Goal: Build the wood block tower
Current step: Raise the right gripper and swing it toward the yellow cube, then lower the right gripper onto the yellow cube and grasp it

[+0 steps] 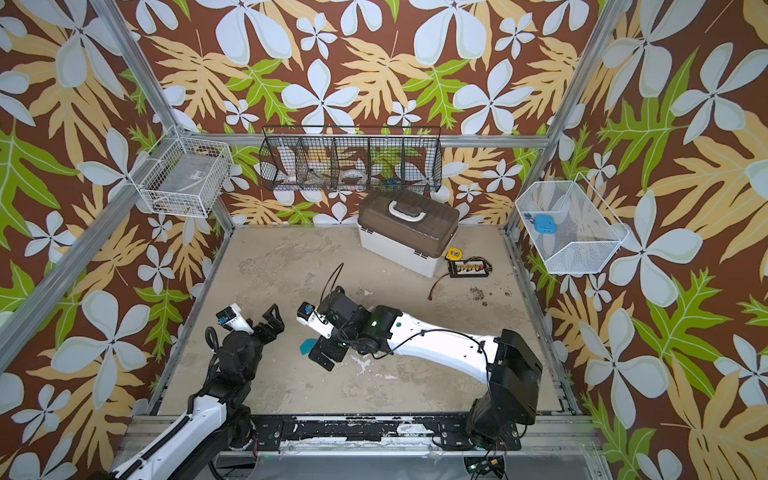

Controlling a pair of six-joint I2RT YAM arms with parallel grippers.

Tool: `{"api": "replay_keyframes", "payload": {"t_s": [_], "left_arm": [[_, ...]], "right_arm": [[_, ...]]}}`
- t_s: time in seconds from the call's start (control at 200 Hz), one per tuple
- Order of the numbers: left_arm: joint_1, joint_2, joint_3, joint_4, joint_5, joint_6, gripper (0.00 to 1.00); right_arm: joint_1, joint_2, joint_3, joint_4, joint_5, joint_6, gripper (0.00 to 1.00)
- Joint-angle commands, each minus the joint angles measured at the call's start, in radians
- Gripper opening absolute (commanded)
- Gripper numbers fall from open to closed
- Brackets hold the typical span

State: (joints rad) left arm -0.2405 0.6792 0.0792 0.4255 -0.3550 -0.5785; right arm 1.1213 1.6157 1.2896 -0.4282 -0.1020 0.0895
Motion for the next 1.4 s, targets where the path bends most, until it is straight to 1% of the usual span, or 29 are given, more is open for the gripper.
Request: {"api": "replay_keyframes", "payload": {"t_s": [0.0, 0.055, 0.12, 0.145, 0.17, 0.25, 0.345, 0.455, 0.495, 0.55, 0.595, 0.721, 0.831, 0.941, 1.041, 1.136, 1.236, 1.391], "left_arm": [[0.000, -0.004, 0.001, 0.002, -0.019, -0.010, 1.00], [0.001, -0.004, 0.001, 0.002, -0.018, -0.009, 1.00], [0.000, -0.004, 0.000, 0.002, -0.018, -0.009, 1.00], [0.001, -0.004, 0.001, 0.001, -0.019, -0.009, 1.00], [0.001, -0.005, 0.001, 0.002, -0.019, -0.009, 1.00], [0.001, -0.006, -0.001, 0.002, -0.019, -0.010, 1.00], [0.000, -0.007, -0.002, 0.001, -0.021, -0.011, 1.00], [0.001, -0.012, -0.004, 0.001, -0.024, -0.013, 1.00], [0.000, -0.013, -0.004, 0.000, -0.023, -0.013, 1.00], [0.000, -0.015, -0.004, 0.000, -0.025, -0.014, 1.00], [0.000, -0.013, -0.004, -0.001, -0.025, -0.014, 1.00], [0.000, -0.011, -0.004, 0.000, -0.025, -0.013, 1.00], [0.000, -0.010, -0.004, 0.001, -0.025, -0.013, 1.00], [0.001, -0.009, -0.004, 0.001, -0.024, -0.013, 1.00], [0.001, -0.010, -0.004, 0.002, -0.024, -0.014, 1.00], [0.000, -0.010, -0.004, 0.002, -0.024, -0.013, 1.00], [0.000, -0.010, -0.004, 0.004, -0.022, -0.013, 1.00], [0.000, -0.009, -0.006, 0.005, -0.021, -0.012, 1.00]], "right_arm": [[0.027, -0.012, -0.029, 0.122, 0.134, 0.134, 1.00], [0.028, -0.028, -0.052, 0.153, 0.179, 0.200, 1.00], [0.032, -0.040, -0.053, 0.153, 0.191, 0.248, 1.00], [0.034, -0.041, -0.050, 0.137, 0.216, 0.294, 1.00], [0.035, -0.038, -0.040, 0.112, 0.211, 0.323, 1.00], [0.048, -0.010, 0.004, 0.035, 0.191, 0.307, 1.00], [0.073, 0.013, -0.005, 0.000, 0.204, 0.268, 1.00], [0.077, 0.006, -0.075, 0.052, 0.216, 0.264, 1.00], [0.076, 0.025, -0.071, 0.037, 0.238, 0.267, 1.00], [0.076, 0.085, -0.017, -0.041, 0.290, 0.284, 0.94], [0.078, 0.141, 0.021, -0.088, 0.310, 0.294, 0.92], [0.081, 0.264, 0.069, -0.084, 0.255, 0.299, 0.91], [0.082, 0.342, 0.123, -0.090, 0.255, 0.285, 0.89], [0.071, 0.388, 0.163, -0.095, 0.250, 0.281, 0.84], [0.056, 0.433, 0.197, -0.102, 0.247, 0.276, 0.77], [0.028, 0.459, 0.199, -0.100, 0.239, 0.282, 0.71], [0.009, 0.467, 0.192, -0.083, 0.225, 0.275, 0.68], [0.008, 0.484, 0.198, -0.066, 0.166, 0.260, 0.56]]}}
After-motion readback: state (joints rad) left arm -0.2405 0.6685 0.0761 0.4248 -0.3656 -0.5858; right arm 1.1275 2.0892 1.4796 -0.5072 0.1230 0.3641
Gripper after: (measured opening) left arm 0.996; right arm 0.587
